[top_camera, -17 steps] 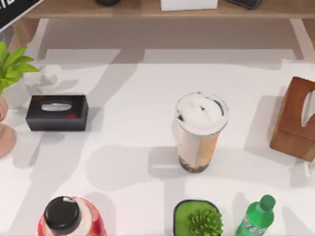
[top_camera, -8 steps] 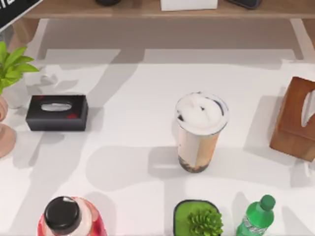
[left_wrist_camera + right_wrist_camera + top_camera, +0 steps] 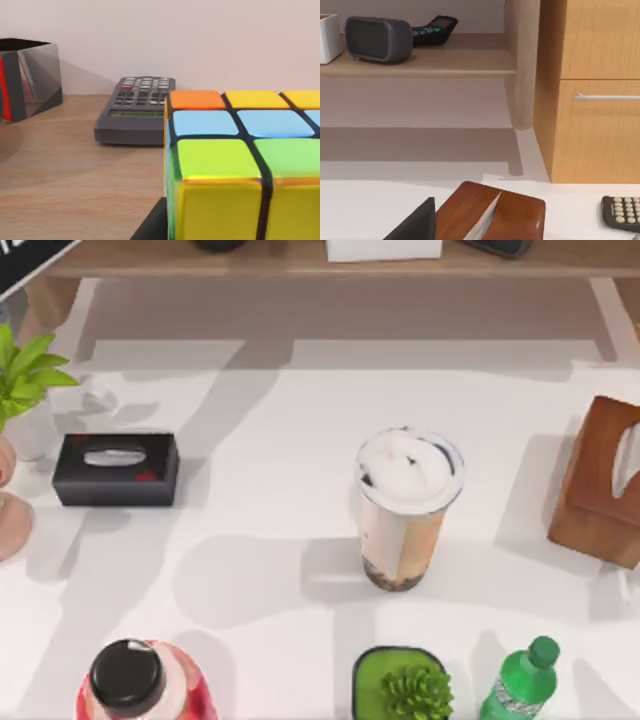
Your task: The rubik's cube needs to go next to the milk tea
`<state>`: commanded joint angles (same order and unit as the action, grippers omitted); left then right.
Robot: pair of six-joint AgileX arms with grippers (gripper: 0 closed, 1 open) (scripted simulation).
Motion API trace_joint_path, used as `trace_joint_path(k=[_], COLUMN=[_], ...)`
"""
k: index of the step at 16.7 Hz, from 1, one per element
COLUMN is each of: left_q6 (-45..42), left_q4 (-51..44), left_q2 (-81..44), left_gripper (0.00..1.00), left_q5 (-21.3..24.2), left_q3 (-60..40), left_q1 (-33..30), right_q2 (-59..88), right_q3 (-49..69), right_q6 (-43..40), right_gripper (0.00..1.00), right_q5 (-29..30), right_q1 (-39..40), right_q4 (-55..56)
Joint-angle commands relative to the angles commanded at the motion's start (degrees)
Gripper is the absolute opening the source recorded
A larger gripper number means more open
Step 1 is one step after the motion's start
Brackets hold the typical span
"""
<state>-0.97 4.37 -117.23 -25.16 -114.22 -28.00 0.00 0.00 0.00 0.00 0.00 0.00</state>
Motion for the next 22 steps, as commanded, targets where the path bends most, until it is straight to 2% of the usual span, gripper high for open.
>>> trace_joint_path(k=[9,12,17,22], left_q6=[-0.15,-1.34,-0.59,11.50], left_q4=[-2.37,-6.12,-23.73,-46.18], left_q2=[-0.38,3.03,12.31,13.14], left_gripper=[0.00,0.00,0.00,0.00], left_q5=[-0.12,1.64,9.27,19.33], left_q3=[-2.14,-2.67,0.11,11.36], left_q1=[-0.01,-0.22,-1.96,-2.52], right_q2=[0.00,0.00,0.00,0.00], right_q3=[0.00,0.00,0.00,0.00], right_q6=[0.00,0.00,0.00,0.00], right_gripper=[1.00,1.00,1.00,1.00], right_q5=[0.00,0.00,0.00,0.00], right_q1=[0.00,0.00,0.00,0.00], right_q4=[0.00,0.00,0.00,0.00])
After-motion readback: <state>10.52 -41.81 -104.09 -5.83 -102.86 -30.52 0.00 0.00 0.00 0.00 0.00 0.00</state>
